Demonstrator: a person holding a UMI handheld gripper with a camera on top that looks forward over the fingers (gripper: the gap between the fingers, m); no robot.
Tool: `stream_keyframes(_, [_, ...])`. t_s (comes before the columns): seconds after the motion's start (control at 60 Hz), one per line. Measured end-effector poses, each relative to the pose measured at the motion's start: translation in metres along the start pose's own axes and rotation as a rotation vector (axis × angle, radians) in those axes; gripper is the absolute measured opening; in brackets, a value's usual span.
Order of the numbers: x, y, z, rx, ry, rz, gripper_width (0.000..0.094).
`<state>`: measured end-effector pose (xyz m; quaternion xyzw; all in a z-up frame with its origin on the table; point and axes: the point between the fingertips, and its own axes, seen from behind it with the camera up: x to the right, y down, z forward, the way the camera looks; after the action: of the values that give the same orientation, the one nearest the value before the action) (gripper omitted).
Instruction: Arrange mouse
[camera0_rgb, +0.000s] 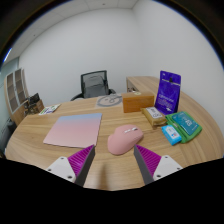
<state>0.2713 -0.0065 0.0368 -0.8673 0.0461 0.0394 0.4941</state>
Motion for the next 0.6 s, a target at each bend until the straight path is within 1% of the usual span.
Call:
stream_keyframes(0.067, [0.001,0.003,0.022,-0.032,-0.014,0.012,0.0817])
stream_keyframes(0.117, [0.009,0.003,0.034,-0.043,0.004,0.013,0.0816])
stream_keyframes(0.467, [0.018,-0.019,0.082,-0.04,0.009,0.005,0.0819])
stream_keyframes(0.6, [0.023,-0.028,0.104,-0.046,0.035,0.018,0.0816])
